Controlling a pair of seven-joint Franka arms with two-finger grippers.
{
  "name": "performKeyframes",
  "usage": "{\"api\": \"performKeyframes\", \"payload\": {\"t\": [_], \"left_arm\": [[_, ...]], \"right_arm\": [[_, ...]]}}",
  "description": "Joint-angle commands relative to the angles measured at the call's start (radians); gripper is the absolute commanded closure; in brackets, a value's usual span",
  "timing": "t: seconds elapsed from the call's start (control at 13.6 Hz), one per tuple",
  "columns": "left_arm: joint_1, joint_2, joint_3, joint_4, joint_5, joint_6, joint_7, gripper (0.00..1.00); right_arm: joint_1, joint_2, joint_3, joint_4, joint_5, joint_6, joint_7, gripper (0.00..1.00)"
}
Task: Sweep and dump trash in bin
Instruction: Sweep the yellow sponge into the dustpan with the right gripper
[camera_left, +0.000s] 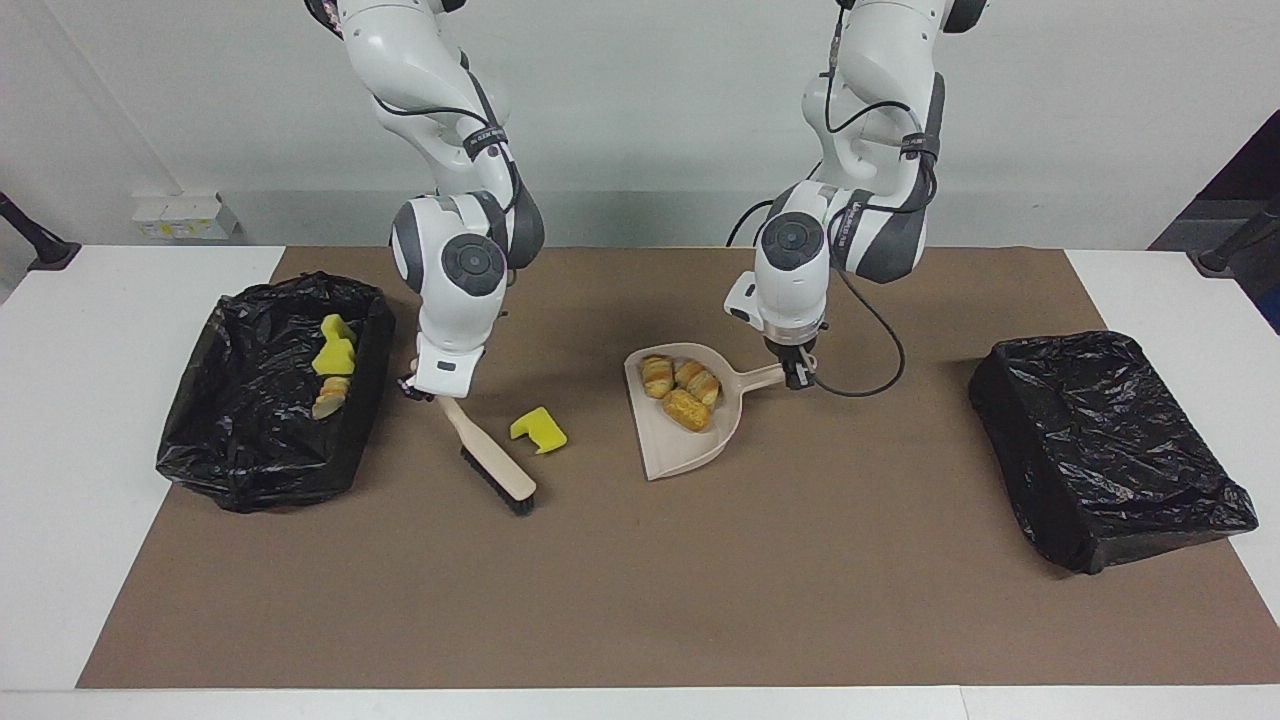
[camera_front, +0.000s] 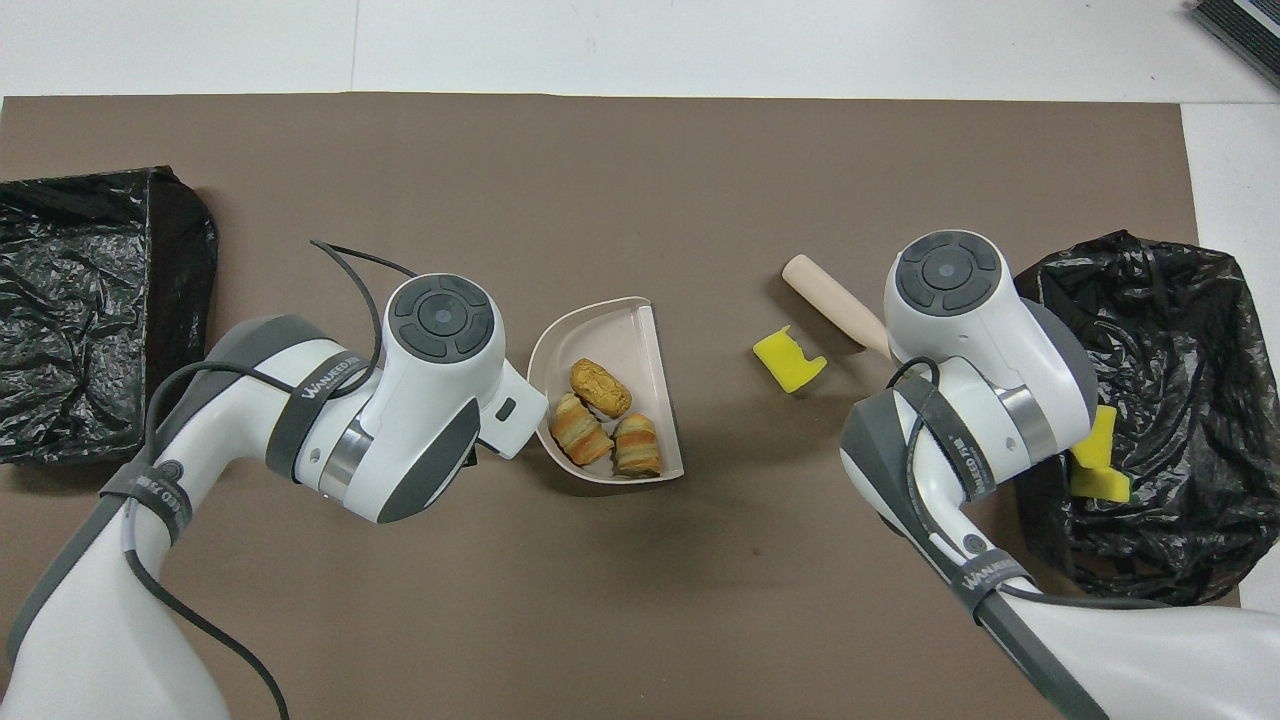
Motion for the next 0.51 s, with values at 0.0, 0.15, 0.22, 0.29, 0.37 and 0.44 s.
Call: {"api": "performKeyframes", "payload": {"t": [0.0, 0.15, 0.22, 0.29, 0.37, 0.44], "left_arm": [[-0.023, 0.007, 0.008, 0.023, -0.006, -0.033, -0.030, 1.00], [-0.023, 0.006, 0.008, 0.017, -0.003, -0.028, -0.030, 1.00], [-0.025, 0.006, 0.008, 0.013, -0.002, -0.027, -0.030, 1.00], [-0.025, 0.006, 0.008, 0.009, 0.001, -0.022, -0.030, 1.00], [-0.025, 0.001, 0.006, -0.005, 0.001, -0.009, -0.030, 1.00], [-0.025, -0.005, 0.006, -0.025, 0.001, 0.016, -0.028, 1.00]], "right_arm": [[0.034, -0.098, 0.009, -0.122, 0.151, 0.009, 0.050, 1.00], [0.083, -0.094, 0.009, -0.155, 0.318, 0.059, 0.131, 1.00], [0.115, -0.083, 0.009, -0.160, 0.355, 0.101, 0.197, 1.00], [0.152, -0.071, 0.009, -0.160, 0.390, 0.130, 0.257, 1.00], [0.195, -0.069, 0.009, -0.151, 0.453, 0.144, 0.305, 1.00], [0.239, -0.069, 0.009, -0.140, 0.532, 0.147, 0.331, 1.00]]}}
